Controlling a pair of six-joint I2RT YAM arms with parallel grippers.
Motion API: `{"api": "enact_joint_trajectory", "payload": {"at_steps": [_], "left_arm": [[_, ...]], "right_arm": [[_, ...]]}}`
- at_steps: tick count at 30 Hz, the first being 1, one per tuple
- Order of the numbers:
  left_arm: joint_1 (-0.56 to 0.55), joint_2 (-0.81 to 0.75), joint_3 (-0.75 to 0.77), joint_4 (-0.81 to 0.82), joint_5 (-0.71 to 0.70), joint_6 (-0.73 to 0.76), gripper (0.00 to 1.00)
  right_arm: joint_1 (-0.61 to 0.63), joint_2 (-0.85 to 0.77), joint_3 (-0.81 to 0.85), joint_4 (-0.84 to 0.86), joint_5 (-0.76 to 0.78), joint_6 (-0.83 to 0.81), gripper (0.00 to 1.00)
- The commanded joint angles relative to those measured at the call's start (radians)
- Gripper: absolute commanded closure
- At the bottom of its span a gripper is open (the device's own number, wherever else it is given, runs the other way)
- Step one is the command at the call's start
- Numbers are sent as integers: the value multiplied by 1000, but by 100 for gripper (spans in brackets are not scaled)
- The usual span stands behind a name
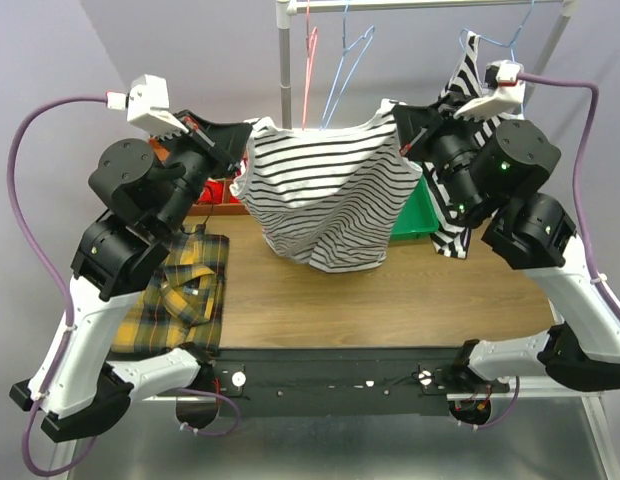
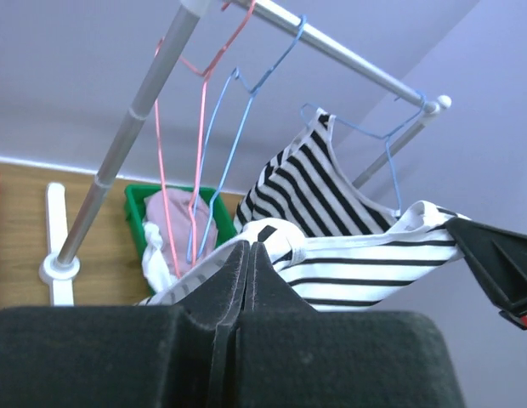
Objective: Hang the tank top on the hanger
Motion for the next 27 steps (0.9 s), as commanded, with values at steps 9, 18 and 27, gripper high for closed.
{"api": "enact_joint_trajectory", "payload": {"at_steps": [9, 18, 27], "left_arm": [[1, -282, -806, 39, 107, -133, 100], [-1, -319, -995, 108, 169, -140, 53], [-1, -188, -569, 22, 80, 83, 48]], "right_arm": [[-1, -422, -972, 93, -201, 416, 99], [-1, -472, -1361, 112, -318, 639, 43], [-1, -467, -1154, -36, -157, 527, 29]]}}
